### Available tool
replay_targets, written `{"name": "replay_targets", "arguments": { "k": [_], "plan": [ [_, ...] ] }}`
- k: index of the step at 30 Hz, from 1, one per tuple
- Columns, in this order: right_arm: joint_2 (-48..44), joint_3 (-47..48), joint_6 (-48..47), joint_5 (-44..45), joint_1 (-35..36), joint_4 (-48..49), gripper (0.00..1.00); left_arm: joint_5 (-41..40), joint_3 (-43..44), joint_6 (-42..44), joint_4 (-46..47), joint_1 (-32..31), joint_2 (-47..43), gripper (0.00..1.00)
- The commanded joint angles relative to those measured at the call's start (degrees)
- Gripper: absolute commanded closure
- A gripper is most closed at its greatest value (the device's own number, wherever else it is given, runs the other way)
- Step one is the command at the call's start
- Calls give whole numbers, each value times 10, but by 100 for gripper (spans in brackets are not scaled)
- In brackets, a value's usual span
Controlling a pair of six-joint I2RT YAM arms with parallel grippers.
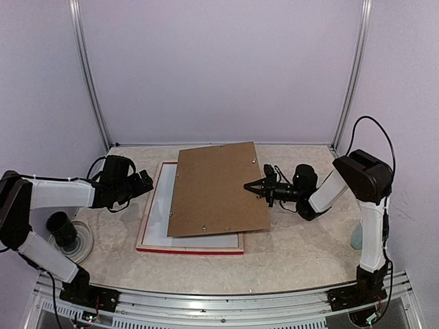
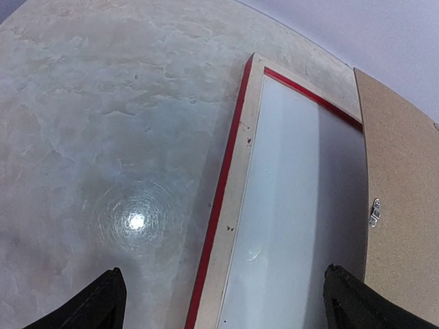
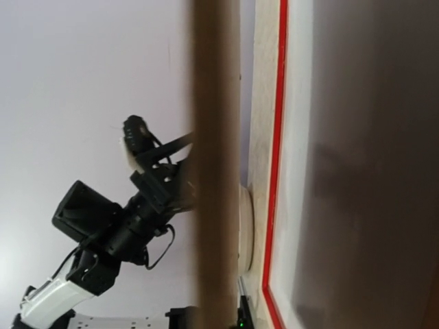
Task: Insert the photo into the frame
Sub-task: Adjust the backboard, then move the photo frame to the center of the board.
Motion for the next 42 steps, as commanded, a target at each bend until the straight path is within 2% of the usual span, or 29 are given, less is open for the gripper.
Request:
{"name": "replay_targets", "arguments": {
  "k": [1,6,20,34,42],
  "plan": [
    [11,37,-22,15,16,3,100,58,-12,-16,94,20,47,1],
    [25,63,-38,22,28,-40,100,100,-17,-24,149,37,99,1],
    [47,86,-48,27,40,-62,100,186,-43,-42,253,24,144,1],
    [13,51,-63,9,37,-80,100,170,-15,-39,260,-66,186,1],
    [-38,22,-128,-12,16,-171,100,149,-8,-24,247,-71,192,1]
  ]
}}
